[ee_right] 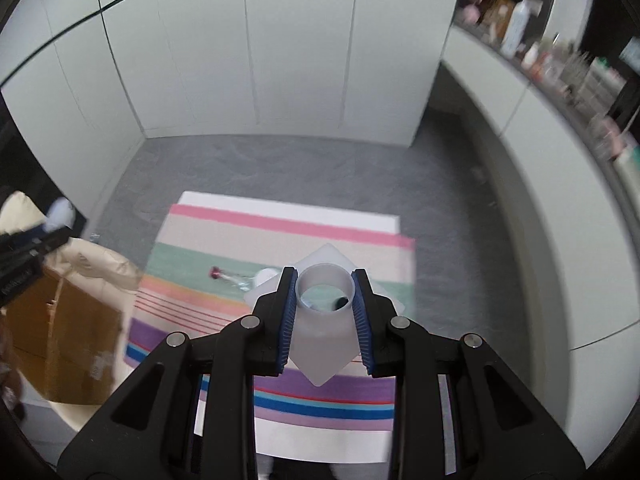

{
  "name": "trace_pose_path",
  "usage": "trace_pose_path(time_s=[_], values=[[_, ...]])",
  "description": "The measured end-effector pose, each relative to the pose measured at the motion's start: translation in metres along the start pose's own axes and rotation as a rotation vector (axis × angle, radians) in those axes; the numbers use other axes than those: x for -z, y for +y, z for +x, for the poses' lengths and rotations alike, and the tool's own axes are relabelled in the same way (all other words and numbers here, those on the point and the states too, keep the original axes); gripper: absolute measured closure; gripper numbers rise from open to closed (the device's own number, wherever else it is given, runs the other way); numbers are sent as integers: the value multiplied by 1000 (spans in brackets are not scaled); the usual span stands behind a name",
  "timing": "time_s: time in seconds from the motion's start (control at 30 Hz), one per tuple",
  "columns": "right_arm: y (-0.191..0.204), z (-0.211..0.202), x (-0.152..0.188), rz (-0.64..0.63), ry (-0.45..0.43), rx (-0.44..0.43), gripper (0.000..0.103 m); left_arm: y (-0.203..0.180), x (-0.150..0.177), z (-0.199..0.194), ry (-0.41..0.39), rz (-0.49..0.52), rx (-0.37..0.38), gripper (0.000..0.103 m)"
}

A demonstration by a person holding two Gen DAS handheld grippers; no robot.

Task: Organize objects
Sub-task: 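Lift the frosted cap with the left tool while the right tool lifts the white cup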

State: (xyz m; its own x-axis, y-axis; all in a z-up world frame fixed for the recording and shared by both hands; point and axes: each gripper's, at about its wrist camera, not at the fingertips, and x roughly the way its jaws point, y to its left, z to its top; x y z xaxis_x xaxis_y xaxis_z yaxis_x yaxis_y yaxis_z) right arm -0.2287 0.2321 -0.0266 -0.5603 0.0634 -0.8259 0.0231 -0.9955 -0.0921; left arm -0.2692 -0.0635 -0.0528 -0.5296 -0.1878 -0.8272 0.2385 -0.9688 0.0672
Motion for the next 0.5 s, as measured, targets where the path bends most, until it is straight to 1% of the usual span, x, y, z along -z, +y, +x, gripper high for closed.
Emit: trace_pose_path(time_s=[0.03, 0.1, 0.23, 0.37, 0.5], values=[[-2, -13, -1, 9, -6, -10, 75, -2, -1, -9, -10, 12, -6, 67], [-4, -30, -2, 14, -12, -24, 75, -4, -2, -26, -19, 22, 5, 67], [-7, -63, -4, 14, -42, 7, 75, -10, -3, -55, -35, 31, 19, 67], [-9, -81, -1, 11, -46, 19, 75, -24, 1, -75, -51, 64, 3, 67], [-11, -92, 6, 5, -40, 13, 75, -24, 5, -89, -39, 52, 50, 67]])
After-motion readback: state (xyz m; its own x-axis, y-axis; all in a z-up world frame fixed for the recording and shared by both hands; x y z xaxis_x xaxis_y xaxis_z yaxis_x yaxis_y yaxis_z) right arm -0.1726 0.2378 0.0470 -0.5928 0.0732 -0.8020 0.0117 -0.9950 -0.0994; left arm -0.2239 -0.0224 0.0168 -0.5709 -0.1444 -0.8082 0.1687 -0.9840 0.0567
